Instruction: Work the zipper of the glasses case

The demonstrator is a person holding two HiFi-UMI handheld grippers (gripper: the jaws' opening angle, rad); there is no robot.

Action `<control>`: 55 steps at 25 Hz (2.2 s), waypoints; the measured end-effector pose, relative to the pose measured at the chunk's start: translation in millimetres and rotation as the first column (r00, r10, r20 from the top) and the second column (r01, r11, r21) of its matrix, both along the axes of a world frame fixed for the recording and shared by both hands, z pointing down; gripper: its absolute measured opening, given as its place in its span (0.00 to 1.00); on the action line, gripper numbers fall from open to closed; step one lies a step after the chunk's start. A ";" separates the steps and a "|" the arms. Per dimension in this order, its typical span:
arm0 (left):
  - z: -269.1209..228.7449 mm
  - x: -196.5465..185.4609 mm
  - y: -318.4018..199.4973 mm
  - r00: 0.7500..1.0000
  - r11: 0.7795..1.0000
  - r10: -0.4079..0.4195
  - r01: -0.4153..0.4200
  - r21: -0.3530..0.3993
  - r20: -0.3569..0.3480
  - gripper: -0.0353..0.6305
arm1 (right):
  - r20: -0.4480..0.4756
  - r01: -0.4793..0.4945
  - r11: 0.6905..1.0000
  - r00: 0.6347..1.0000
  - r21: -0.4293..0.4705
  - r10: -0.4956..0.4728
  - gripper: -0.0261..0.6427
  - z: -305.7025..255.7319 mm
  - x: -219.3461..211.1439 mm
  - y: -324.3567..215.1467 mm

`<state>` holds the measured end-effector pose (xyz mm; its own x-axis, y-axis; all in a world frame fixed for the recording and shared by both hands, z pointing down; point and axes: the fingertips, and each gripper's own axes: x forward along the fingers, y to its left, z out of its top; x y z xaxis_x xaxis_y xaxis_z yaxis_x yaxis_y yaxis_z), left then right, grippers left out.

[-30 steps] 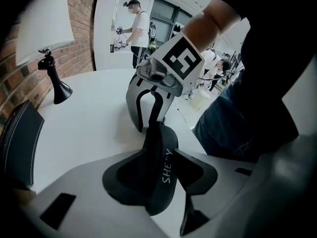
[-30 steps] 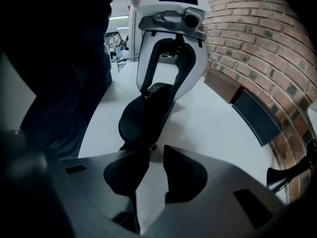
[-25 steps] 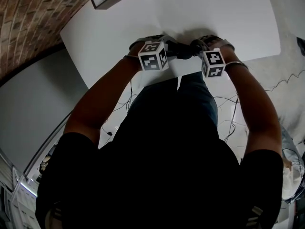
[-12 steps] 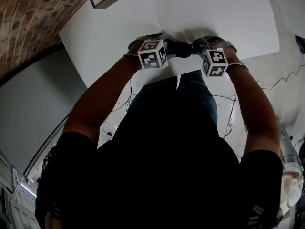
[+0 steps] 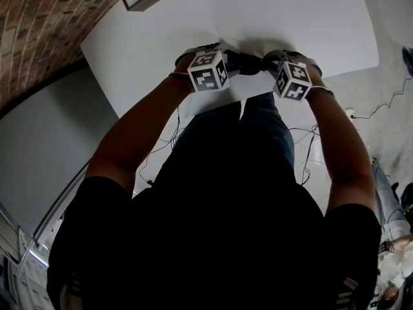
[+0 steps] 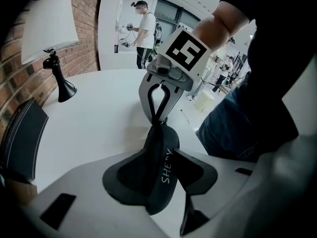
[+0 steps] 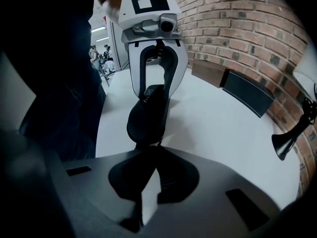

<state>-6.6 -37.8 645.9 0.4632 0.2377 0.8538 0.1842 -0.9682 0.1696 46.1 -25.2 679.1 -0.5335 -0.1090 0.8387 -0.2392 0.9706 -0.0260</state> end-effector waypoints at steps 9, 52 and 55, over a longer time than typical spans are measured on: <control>-10.5 -1.8 2.6 1.000 1.000 0.010 -0.010 0.006 0.029 0.31 | 0.005 0.021 0.998 1.000 -0.062 -0.021 0.04 -5.5 -0.9 22.8; -11.0 -1.1 5.0 0.999 1.000 0.018 -0.018 0.018 0.030 0.29 | 0.195 -0.150 0.735 0.912 -0.661 0.361 0.04 -1.1 2.9 -7.5; -11.0 -1.4 4.5 0.999 1.000 0.011 -0.012 0.019 0.034 0.29 | 0.190 -0.174 0.733 0.903 -0.658 0.385 0.04 0.4 4.3 -6.7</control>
<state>-8.0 -33.3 634.9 0.4310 0.2260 0.8736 0.1896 -0.9692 0.1572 50.4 -32.0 679.5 -0.7921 0.1856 0.5815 -0.3745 0.6046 -0.7030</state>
